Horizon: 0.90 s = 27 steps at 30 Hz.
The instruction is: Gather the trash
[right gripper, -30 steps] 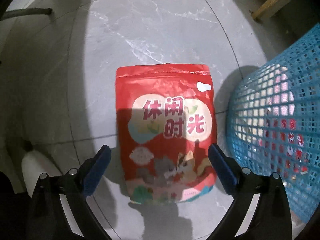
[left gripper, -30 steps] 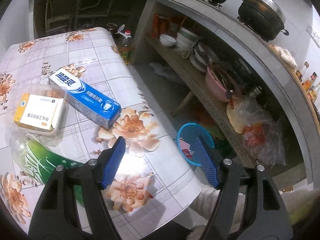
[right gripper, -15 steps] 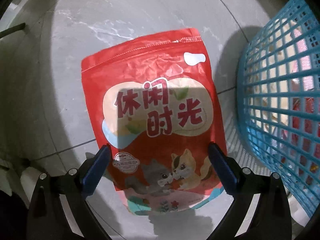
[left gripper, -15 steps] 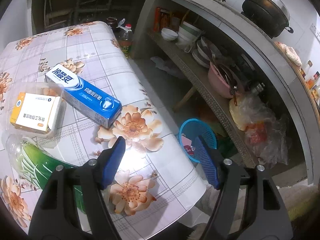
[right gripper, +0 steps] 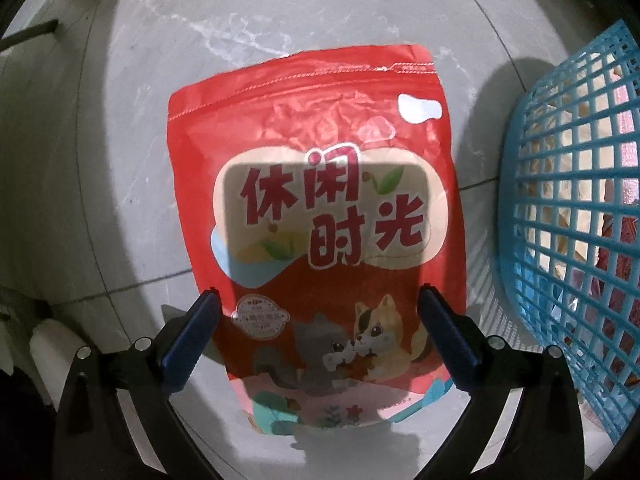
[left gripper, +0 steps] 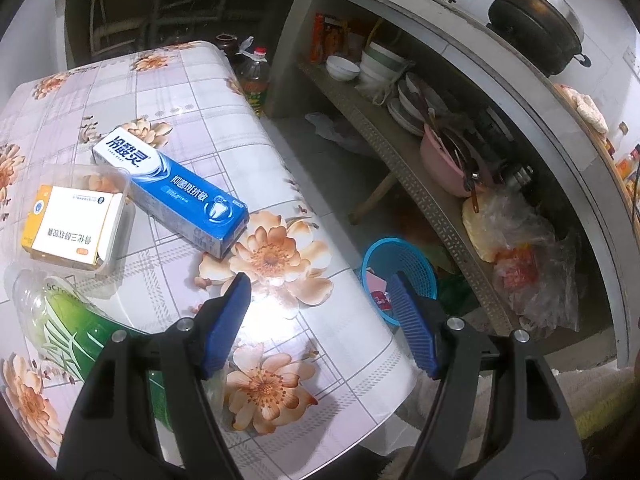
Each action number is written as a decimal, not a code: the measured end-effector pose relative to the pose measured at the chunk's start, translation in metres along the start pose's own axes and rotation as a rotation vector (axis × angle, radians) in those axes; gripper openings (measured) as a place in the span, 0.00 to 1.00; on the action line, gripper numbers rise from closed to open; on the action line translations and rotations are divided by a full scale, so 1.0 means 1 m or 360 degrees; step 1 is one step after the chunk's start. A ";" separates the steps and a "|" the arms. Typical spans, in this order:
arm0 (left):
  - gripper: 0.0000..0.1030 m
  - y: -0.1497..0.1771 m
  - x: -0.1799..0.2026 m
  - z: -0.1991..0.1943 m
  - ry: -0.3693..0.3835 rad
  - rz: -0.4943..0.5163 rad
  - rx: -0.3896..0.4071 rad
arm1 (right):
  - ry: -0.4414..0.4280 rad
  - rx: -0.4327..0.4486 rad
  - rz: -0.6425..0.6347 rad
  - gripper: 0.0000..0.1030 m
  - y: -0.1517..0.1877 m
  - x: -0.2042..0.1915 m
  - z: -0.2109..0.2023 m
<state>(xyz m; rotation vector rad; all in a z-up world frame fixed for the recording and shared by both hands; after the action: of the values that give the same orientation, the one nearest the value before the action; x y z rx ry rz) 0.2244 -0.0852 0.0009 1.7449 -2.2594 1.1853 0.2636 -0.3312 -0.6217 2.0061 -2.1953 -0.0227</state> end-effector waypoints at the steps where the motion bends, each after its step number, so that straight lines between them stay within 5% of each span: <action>1: 0.66 0.000 0.000 0.000 0.0003 -0.0004 0.0000 | 0.0000 0.0006 0.0002 0.89 0.000 -0.001 -0.001; 12: 0.66 0.001 -0.001 -0.006 0.0016 0.0002 0.0029 | -0.0012 0.0020 0.0058 0.41 -0.003 0.003 -0.020; 17: 0.66 0.000 -0.003 -0.009 0.0010 -0.0003 0.0055 | -0.0022 0.0016 0.0086 0.05 -0.009 0.021 -0.032; 27: 0.66 -0.002 -0.002 -0.014 0.0008 0.0008 0.0090 | -0.0020 0.0061 0.0092 0.01 0.011 0.018 -0.035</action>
<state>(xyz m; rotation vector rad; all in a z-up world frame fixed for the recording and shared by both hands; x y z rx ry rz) 0.2212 -0.0757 0.0104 1.7545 -2.2501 1.2652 0.2559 -0.3441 -0.5834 1.9663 -2.2777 0.0141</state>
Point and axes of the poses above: each gripper's, at about its wrist camera, not at the fingertips, and z roughly the way its jaws point, x to its right, y to its underside, the point moved 4 cm from there along z, roughly the way its jaws point, and after that the axes turned 7 degrees about y, right-handed, at the moved point
